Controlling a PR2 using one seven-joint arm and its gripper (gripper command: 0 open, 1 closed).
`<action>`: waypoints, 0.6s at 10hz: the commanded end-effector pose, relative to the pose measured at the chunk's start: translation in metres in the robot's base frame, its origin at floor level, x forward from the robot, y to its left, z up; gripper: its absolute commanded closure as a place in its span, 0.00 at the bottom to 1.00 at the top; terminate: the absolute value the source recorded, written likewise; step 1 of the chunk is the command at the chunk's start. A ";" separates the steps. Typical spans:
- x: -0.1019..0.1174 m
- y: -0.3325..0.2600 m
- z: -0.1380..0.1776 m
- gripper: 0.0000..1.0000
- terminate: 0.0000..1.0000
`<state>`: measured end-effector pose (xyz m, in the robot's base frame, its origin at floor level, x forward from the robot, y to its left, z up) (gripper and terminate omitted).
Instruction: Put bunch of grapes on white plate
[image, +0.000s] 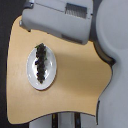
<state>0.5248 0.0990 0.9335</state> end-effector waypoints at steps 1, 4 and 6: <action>0.003 -0.187 0.016 0.00 0.00; 0.015 -0.276 0.030 0.00 0.00; 0.017 -0.309 0.034 0.00 0.00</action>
<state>0.5274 -0.1011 0.9517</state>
